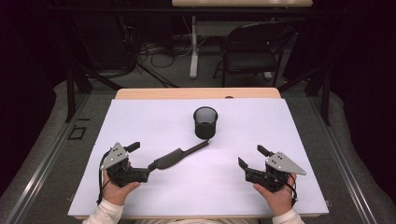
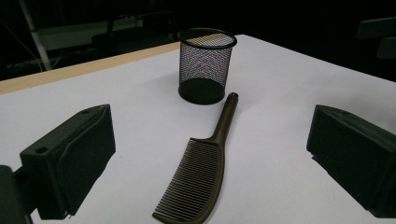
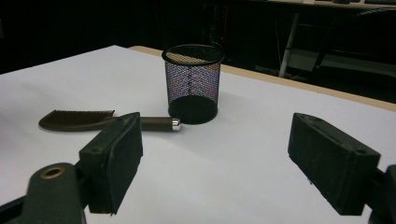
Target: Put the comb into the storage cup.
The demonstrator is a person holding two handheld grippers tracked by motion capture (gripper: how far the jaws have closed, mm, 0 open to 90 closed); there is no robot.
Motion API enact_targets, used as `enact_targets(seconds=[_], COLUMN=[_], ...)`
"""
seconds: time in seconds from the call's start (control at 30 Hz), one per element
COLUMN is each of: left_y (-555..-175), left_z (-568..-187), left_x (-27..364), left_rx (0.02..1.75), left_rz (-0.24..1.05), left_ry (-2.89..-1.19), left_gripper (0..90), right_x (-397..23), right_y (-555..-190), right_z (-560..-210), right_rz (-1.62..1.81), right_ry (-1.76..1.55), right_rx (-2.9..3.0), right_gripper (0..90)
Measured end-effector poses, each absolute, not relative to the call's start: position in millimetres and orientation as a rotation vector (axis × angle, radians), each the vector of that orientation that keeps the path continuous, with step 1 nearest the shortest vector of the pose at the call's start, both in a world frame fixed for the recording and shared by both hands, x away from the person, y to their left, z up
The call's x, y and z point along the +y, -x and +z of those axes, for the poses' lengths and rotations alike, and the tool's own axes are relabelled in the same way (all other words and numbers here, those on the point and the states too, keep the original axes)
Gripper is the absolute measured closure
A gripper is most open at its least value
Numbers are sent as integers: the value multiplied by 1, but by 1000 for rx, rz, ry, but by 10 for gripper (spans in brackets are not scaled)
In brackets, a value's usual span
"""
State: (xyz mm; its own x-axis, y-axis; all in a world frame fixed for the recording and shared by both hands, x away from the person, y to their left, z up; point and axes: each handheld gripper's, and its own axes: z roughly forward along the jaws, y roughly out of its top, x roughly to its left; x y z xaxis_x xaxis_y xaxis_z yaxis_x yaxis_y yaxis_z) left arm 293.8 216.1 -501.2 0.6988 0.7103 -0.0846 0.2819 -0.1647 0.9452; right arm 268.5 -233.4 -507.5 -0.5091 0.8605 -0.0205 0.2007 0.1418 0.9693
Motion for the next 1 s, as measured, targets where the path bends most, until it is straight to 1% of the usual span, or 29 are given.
enact_targets(seconds=[0.27, 0.4, 0.53, 0.6, 0.7, 0.77, 0.83, 0.9, 1.0], left_y=[-297, -300, -304, -306, -308, -309, -311, -312, -315], left_z=[-498, -497, -495, -493, -491, -490, -488, -485, -482], left_x=[209, 204, 200, 198, 195, 193, 190, 188, 183], left_rx=[810, 821, 834, 845, 850, 852, 861, 870, 889], left_rz=[448, 442, 437, 423, 429, 420, 424, 419, 427], left_ry=[-1767, -1780, -1782, -1783, -1795, -1801, -1813, -1823, -1826], left_gripper=[20, 69, 158, 166, 210, 254, 275, 332, 371], right_x=[-233, -232, -231, -232, -233, -233, -233, -233, -234], right_y=[-268, -268, -269, -270, -271, -271, -271, -271, -271], right_z=[-509, -509, -510, -511, -511, -511, -512, -512, -512], right_rz=[1383, 1375, 1368, 1367, 1367, 1365, 1364, 1364, 1362], right_ry=[-1031, -1038, -1050, -1054, -1066, -1070, -1073, -1081, -1082], right_rx=[1830, 1832, 1839, 1839, 1840, 1842, 1840, 1837, 1835], right_gripper=[179, 185, 188, 191, 192, 196, 197, 199, 201])
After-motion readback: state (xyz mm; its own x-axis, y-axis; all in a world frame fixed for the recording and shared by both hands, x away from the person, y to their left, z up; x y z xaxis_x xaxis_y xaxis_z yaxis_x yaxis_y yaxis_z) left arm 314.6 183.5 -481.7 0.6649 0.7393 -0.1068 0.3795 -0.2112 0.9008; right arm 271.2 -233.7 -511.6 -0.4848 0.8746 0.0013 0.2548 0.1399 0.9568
